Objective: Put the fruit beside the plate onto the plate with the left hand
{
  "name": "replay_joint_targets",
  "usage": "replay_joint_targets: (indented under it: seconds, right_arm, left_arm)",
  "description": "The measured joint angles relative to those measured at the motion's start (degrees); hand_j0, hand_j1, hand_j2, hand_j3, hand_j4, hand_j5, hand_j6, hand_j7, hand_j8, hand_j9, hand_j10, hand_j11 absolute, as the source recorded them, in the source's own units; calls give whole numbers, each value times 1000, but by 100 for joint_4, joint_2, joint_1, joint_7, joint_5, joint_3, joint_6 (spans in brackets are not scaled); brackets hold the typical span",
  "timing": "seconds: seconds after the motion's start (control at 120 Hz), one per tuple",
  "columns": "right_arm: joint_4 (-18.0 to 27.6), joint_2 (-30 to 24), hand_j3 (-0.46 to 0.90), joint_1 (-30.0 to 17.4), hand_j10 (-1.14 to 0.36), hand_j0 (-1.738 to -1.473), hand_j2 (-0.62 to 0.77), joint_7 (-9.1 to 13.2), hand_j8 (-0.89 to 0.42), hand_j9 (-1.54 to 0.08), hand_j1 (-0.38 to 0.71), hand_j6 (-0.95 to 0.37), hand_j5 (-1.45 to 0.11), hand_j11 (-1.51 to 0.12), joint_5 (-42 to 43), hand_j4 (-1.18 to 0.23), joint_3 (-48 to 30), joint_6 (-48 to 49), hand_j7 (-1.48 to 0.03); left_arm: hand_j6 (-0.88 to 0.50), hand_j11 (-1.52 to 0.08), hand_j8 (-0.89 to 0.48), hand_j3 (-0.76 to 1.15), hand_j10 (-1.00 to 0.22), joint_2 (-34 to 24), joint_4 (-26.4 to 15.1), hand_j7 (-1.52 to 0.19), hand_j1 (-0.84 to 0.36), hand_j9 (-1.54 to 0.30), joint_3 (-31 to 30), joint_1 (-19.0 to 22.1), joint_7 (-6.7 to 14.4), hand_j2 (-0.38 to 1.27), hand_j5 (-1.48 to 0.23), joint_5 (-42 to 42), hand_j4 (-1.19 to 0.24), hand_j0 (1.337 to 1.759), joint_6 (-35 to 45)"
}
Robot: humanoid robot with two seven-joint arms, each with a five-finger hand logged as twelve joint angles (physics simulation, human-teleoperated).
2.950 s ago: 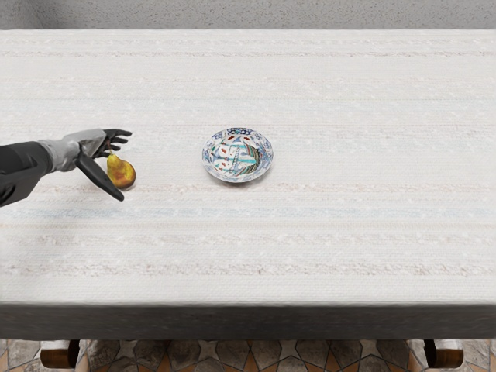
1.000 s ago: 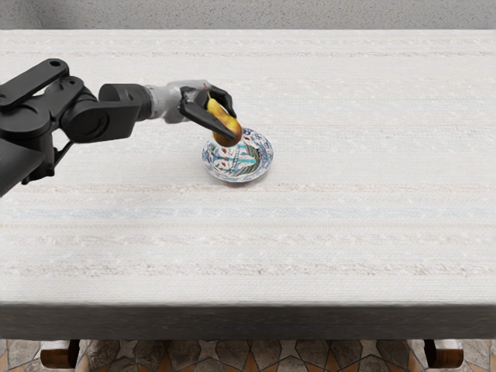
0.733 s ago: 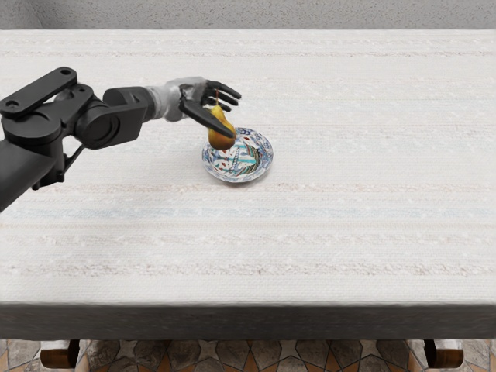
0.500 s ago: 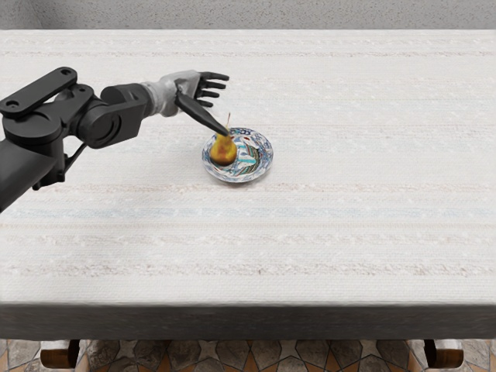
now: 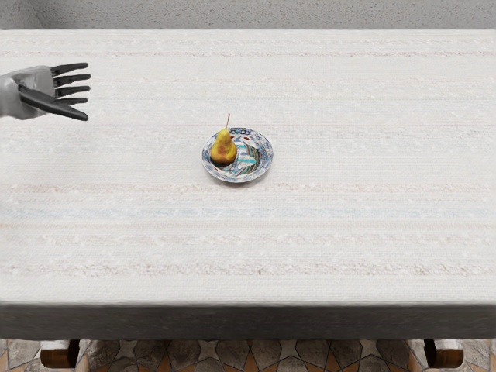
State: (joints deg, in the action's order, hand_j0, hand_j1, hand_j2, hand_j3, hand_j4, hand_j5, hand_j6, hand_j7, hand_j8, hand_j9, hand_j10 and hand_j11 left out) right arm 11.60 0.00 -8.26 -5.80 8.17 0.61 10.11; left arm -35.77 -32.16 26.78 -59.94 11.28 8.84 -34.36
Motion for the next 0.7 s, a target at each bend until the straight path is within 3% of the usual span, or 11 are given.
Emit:
replay_joint_targets:
  seconds: [0.7]
  right_arm:
    - [0,0,0,0,-8,-1658,-2,0,-8,-10,-339,-8,-10,-10,0,-8,0,0,-10]
  left_arm:
    - [-8,-11,-8,0,-8,0,0,-11,339,-11,-1,0,6,3,-11,-77,-8,1658,-65]
